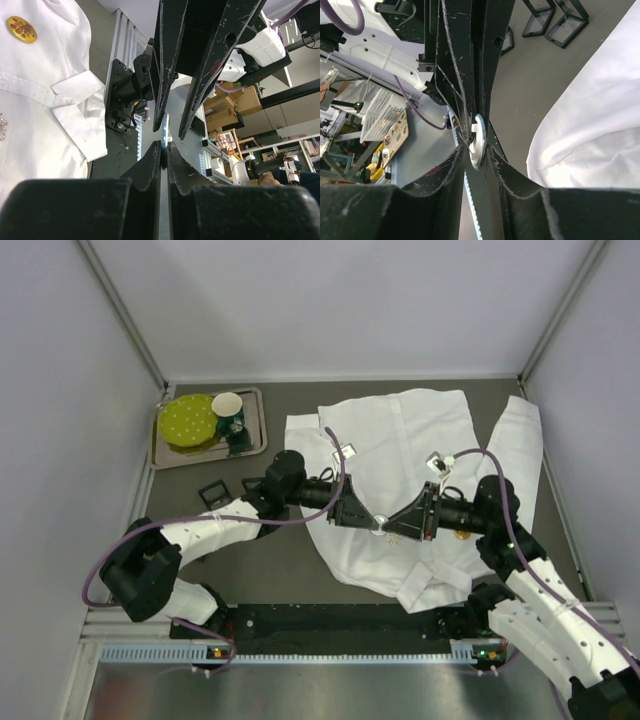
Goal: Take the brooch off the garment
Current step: Close the brooch.
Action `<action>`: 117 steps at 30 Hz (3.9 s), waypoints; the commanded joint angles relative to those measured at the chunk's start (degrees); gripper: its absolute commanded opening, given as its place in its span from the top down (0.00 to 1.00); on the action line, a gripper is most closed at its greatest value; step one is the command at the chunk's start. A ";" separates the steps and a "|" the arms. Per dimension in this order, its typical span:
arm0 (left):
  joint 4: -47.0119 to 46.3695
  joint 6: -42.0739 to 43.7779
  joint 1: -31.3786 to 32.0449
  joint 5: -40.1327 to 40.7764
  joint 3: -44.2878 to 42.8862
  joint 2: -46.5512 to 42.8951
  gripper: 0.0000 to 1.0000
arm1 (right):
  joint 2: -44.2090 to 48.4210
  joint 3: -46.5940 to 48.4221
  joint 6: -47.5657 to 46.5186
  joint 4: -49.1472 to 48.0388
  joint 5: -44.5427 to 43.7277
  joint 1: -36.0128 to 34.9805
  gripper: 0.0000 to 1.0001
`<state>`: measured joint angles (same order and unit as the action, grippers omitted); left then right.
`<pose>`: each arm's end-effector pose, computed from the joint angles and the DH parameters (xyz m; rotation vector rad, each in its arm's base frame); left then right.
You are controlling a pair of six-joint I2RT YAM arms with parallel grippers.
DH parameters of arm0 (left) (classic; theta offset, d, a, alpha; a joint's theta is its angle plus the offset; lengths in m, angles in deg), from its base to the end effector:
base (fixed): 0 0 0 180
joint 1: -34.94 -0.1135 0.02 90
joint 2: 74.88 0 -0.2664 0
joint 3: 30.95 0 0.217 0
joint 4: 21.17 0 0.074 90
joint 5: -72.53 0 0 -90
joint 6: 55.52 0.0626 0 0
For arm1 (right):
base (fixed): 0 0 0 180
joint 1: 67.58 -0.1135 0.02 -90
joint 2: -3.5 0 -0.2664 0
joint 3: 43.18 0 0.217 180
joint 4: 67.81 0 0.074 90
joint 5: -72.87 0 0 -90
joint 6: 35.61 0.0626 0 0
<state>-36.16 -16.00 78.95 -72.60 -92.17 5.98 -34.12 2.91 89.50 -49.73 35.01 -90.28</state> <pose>0.1740 -0.2395 0.2947 0.7905 1.9117 -1.9224 0.1050 0.0975 0.2893 -0.5395 1.8505 1.4905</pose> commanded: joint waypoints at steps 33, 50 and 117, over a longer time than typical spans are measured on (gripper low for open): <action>-2.17 1.79 -0.24 4.07 1.92 -6.24 0.74 | 3.08 -9.03 14.54 -19.77 -8.45 0.72 1.00; -6.65 -2.08 -0.15 3.89 1.75 -3.17 0.85 | 3.35 -8.77 16.21 -20.13 -8.81 0.64 1.00; 5.29 -0.76 1.34 14.88 -0.80 -5.98 1.00 | 0.71 -6.75 12.08 -21.00 -10.57 -1.38 0.71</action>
<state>-27.35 -16.41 80.11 -56.43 -91.89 -0.10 -33.12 -4.96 101.74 -65.95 24.34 -91.20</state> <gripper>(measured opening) 0.090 0.305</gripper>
